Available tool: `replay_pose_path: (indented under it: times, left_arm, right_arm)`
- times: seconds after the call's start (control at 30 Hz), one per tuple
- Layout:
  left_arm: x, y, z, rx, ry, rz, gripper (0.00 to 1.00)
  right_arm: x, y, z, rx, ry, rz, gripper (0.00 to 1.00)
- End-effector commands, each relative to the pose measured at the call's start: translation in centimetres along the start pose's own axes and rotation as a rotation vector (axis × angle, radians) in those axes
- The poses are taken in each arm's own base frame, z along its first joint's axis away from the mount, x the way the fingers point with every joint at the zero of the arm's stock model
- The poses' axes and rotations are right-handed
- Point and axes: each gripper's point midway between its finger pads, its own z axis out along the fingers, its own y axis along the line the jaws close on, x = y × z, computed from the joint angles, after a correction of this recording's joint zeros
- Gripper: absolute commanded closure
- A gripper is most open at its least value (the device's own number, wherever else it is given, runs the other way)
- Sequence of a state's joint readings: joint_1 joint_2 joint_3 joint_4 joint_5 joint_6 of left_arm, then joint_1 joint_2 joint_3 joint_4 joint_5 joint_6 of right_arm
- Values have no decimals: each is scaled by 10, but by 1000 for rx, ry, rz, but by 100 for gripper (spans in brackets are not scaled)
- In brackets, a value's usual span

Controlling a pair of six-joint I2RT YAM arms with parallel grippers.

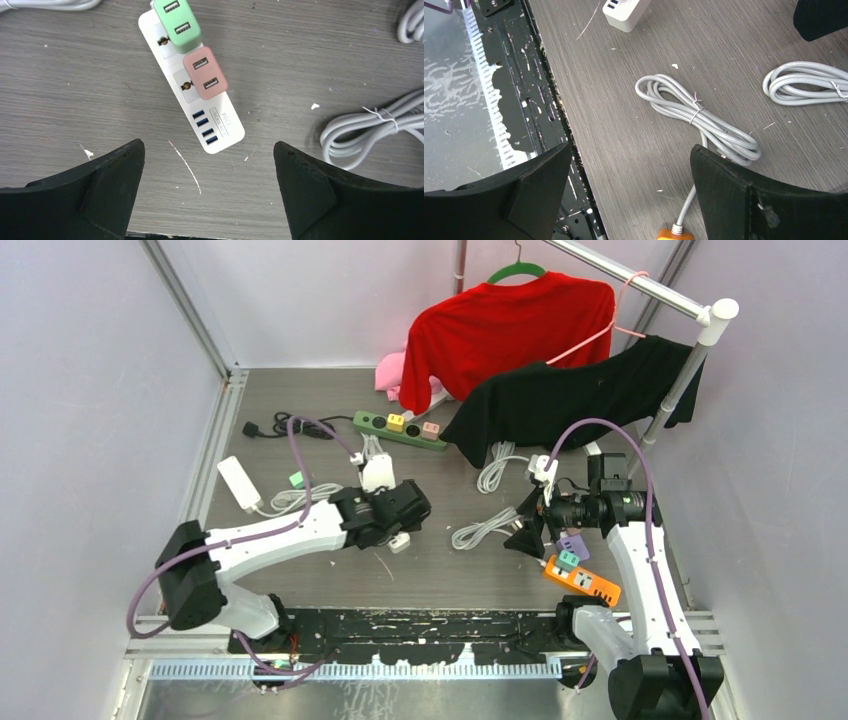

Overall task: Pull the plug off the socket
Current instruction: Move the socket to the center of the board.

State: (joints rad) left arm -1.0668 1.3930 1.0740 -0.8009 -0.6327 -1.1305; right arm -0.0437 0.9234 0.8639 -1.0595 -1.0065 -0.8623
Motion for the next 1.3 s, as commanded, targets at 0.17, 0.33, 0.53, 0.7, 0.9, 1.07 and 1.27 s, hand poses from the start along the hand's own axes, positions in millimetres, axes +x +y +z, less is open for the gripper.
replay_pose_path:
  times: [0.17, 0.33, 0.53, 0.7, 0.9, 1.07, 1.27]
  left_arm:
    - [-31, 11, 1, -190, -90, 96, 0]
    - [-38, 30, 6, -270, -59, 84, 0]
    - [-24, 20, 35, -186, 35, -7, 1]
    - [-23, 13, 58, -194, 69, -26, 2]
    - [-19, 5, 73, -244, 136, 48, 1]
    - [5, 4, 90, -243, 198, 48, 2]
    - [21, 2, 102, -212, 231, 33, 8]
  right_arm:
    - [-10, -3, -3, 4, -19, -30, 7]
    - [-11, -1, -4, 3, -25, -41, 7]
    - [-12, 1, -4, 4, -29, -47, 7]
    - [-12, 2, -5, 3, -33, -52, 7]
    - [-13, 5, -5, -6, -39, -56, 7]
    - [-15, 6, -6, -3, -44, -72, 7]
    - [-14, 6, -6, -7, -44, -68, 7]
